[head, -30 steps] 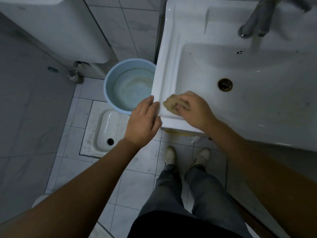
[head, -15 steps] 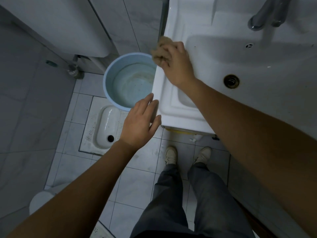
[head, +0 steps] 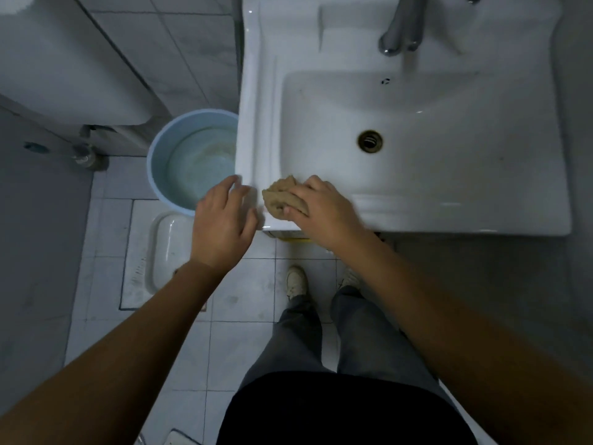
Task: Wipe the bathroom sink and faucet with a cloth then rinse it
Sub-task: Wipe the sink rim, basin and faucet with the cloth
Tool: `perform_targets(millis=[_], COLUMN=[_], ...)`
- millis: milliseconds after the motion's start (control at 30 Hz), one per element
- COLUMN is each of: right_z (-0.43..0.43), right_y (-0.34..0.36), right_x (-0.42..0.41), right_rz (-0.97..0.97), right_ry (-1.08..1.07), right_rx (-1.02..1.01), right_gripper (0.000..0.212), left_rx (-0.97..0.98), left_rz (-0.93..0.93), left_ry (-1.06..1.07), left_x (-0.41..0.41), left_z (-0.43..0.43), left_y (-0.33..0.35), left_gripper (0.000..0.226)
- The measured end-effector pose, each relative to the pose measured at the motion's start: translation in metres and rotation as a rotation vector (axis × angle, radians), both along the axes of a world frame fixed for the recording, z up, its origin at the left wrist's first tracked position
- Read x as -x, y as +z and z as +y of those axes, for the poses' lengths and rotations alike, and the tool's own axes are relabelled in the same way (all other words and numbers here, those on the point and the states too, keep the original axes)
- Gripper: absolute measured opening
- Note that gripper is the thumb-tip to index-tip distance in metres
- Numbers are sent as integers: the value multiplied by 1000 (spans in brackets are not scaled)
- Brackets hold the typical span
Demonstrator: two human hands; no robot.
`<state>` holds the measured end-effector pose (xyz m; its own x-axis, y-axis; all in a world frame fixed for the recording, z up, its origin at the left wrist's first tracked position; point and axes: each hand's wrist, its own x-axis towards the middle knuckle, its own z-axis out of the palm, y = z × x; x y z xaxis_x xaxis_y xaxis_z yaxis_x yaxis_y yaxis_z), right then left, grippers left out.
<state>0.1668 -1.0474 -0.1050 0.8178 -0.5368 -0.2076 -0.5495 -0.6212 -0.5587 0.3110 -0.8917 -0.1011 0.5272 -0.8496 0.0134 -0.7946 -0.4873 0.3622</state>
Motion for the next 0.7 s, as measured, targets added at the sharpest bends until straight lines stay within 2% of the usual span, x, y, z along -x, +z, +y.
perform_targets(millis=[133, 367, 700], right_z=[-26, -93, -151], right_y=[2, 1, 5], right_x=[62, 183, 265], right_rz=[8, 195, 333], right_ry=[-164, -485, -764], right_rx=[124, 370, 362], right_gripper=[36, 31, 33], left_rx=[1, 9, -87], left_rz=[41, 91, 135], left_ry=[-125, -317, -347], left_x=[30, 88, 131], left_z=[-27, -74, -129], left_y=[-4, -9, -12], left_gripper=[39, 34, 34])
